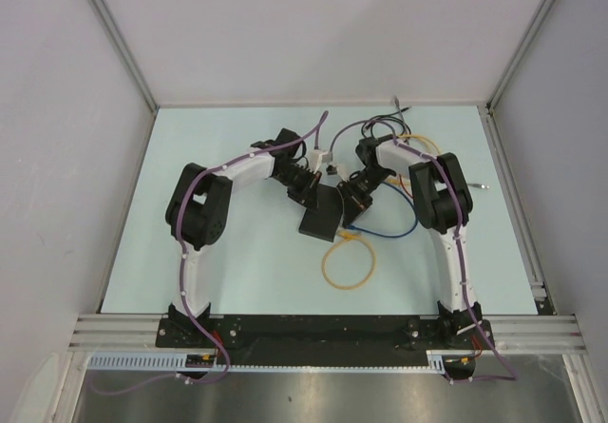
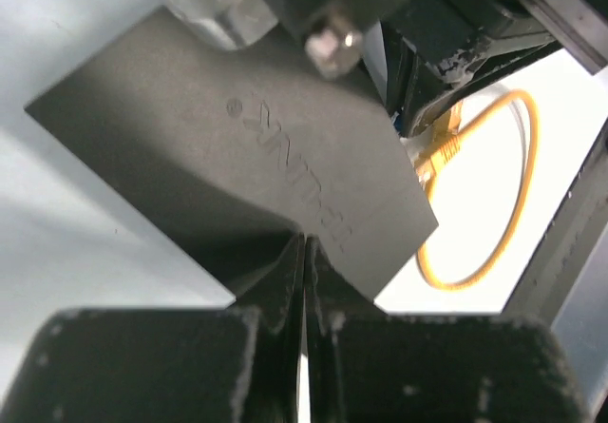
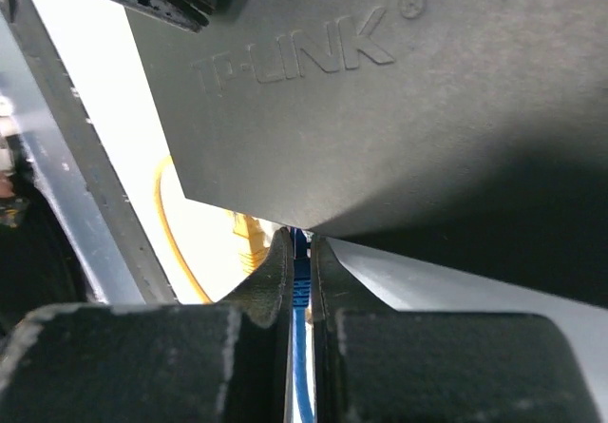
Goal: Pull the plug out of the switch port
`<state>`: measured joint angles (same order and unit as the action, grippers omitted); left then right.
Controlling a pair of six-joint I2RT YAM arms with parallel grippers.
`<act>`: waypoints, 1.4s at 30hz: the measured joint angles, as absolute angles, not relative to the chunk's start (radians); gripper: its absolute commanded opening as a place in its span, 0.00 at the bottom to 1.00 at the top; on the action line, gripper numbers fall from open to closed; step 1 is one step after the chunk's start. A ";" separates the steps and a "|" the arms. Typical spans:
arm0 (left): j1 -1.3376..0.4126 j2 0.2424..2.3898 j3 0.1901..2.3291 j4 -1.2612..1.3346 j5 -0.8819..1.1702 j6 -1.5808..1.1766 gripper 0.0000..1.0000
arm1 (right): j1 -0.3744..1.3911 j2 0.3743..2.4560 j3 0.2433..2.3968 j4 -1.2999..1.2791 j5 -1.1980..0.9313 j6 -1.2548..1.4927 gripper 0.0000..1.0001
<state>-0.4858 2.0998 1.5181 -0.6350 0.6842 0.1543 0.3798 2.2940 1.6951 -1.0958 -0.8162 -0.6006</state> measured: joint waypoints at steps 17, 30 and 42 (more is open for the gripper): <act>-0.485 2.098 1.517 -0.631 0.684 0.154 0.00 | 0.023 2.247 2.351 -1.091 -0.756 -0.548 0.00; -0.485 2.098 1.517 -0.631 0.684 0.149 0.00 | 0.028 2.143 2.433 -0.538 -0.954 0.167 0.00; -0.485 2.098 1.517 -0.631 0.683 0.149 0.01 | -0.017 2.079 2.304 -0.547 -0.494 -0.207 0.00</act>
